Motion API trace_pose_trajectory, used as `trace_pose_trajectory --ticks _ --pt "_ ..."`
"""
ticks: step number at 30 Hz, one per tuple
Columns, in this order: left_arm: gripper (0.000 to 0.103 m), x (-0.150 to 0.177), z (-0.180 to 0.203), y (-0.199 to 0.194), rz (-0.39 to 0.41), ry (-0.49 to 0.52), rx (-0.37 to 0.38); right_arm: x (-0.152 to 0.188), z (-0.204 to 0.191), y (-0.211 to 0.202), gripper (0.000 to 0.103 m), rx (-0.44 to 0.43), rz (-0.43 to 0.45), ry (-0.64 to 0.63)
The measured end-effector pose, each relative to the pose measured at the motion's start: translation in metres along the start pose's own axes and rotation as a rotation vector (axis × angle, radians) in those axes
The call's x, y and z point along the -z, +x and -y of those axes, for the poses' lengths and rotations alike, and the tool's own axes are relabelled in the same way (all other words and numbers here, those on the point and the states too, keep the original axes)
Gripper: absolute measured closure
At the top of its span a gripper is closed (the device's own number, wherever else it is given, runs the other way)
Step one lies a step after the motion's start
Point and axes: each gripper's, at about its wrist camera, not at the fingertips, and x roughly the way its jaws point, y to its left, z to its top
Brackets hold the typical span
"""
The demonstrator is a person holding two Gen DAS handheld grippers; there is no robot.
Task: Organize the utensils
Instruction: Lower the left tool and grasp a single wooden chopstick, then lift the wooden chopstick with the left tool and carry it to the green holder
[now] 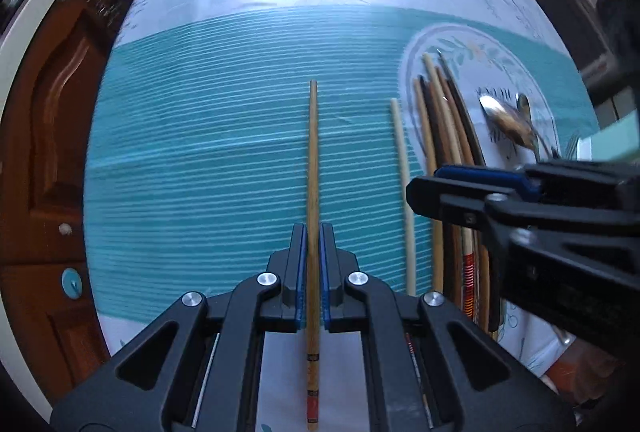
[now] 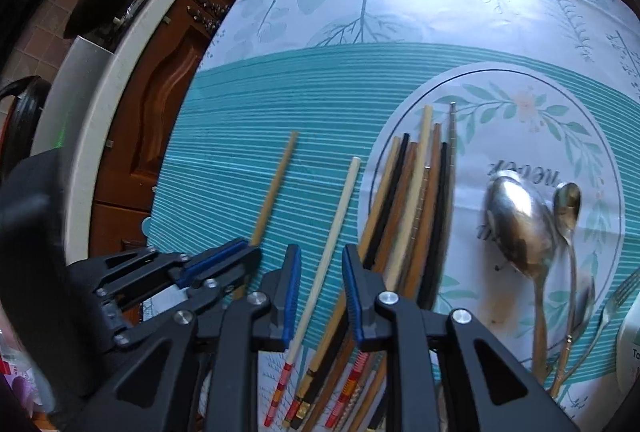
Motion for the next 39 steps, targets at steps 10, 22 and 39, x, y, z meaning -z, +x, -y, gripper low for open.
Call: trace_pose_trajectory --ticks 10,22,39 --pt "0.099 0.016 -0.034 -0.034 0.064 -0.11 0.051 -0.005 -0.032 0.019 0.095 0.28 -0.037 -0.129" --pt "0.099 0.025 -0.05 -0.039 0.065 -0.161 0.088 -0.012 -0.043 0.024 0.098 0.299 -0.099 -0.134" --pt "0.099 0.027 0.036 -0.161 0.46 -0.043 0.061 0.066 0.011 -0.153 0.099 -0.142 0.371 -0.084"
